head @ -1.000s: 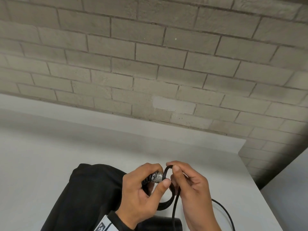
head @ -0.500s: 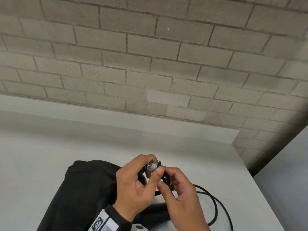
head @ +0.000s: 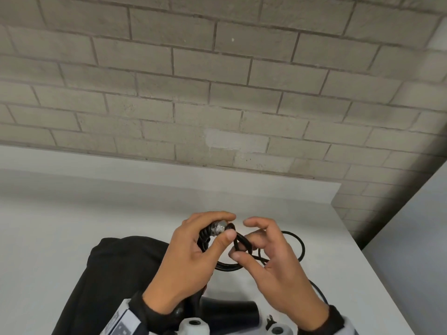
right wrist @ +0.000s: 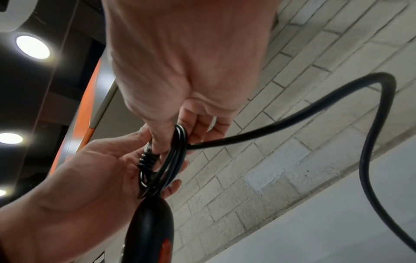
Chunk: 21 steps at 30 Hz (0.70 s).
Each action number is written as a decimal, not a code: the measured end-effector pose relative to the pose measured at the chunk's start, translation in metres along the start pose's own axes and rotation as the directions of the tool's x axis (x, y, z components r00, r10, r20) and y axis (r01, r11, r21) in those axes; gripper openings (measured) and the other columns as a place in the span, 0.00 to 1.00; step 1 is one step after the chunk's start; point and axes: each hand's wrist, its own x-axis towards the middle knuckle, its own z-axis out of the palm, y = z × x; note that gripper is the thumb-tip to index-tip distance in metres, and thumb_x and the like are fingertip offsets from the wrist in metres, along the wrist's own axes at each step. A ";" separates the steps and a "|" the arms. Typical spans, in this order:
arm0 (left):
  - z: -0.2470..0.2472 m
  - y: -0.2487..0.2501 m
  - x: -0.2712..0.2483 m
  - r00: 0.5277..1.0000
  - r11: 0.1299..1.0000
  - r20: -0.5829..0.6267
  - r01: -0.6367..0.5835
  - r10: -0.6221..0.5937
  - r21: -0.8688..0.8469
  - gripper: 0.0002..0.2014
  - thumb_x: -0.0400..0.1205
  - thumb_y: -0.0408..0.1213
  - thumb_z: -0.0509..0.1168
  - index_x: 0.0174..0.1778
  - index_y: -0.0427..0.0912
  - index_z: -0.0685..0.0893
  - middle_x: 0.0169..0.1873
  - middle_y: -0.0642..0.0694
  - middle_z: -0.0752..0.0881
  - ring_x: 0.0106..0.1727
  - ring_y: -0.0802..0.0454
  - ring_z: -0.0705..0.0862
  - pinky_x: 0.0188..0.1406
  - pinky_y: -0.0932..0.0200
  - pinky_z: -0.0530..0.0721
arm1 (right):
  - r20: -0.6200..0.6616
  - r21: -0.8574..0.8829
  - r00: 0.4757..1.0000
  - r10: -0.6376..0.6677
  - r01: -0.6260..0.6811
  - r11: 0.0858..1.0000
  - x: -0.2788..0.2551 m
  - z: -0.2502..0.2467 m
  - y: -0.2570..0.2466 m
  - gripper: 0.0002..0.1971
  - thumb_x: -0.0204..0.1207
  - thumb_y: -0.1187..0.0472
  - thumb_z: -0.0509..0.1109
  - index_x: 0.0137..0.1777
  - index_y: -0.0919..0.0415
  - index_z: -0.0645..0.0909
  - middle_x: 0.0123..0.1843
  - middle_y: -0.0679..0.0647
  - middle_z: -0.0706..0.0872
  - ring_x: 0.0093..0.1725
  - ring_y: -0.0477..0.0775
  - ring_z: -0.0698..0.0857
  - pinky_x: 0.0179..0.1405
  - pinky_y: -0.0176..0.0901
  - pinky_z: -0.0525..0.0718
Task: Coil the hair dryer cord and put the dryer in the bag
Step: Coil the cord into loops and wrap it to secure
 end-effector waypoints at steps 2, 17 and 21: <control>0.003 0.003 0.000 1.000 0.998 -0.010 0.025 -0.025 -0.059 0.08 0.80 0.54 0.71 0.52 0.60 0.88 0.46 0.59 0.90 0.53 0.57 0.86 0.51 0.71 0.78 | -0.010 0.027 1.000 0.021 -0.021 0.999 0.002 -0.001 -0.001 0.23 0.75 0.59 0.76 0.56 0.33 0.69 0.43 0.50 0.90 0.54 0.51 0.85 0.61 0.57 0.80; 0.019 0.011 -0.002 0.990 0.987 -0.117 0.059 -0.077 -0.152 0.07 0.78 0.46 0.67 0.46 0.48 0.86 0.39 0.57 0.88 0.44 0.60 0.86 0.44 0.74 0.78 | -0.089 0.094 0.996 0.015 -0.007 0.996 0.005 0.004 0.002 0.24 0.67 0.60 0.82 0.54 0.40 0.73 0.51 0.47 0.88 0.50 0.52 0.84 0.55 0.47 0.81; 0.032 0.005 -0.006 0.956 0.992 -0.279 0.061 -0.091 -0.113 0.08 0.80 0.53 0.67 0.47 0.54 0.84 0.39 0.55 0.88 0.47 0.54 0.86 0.47 0.65 0.80 | -0.424 -0.164 0.871 -0.248 0.195 0.967 -0.003 0.032 0.008 0.20 0.67 0.61 0.81 0.49 0.43 0.74 0.50 0.40 0.81 0.45 0.47 0.80 0.45 0.29 0.77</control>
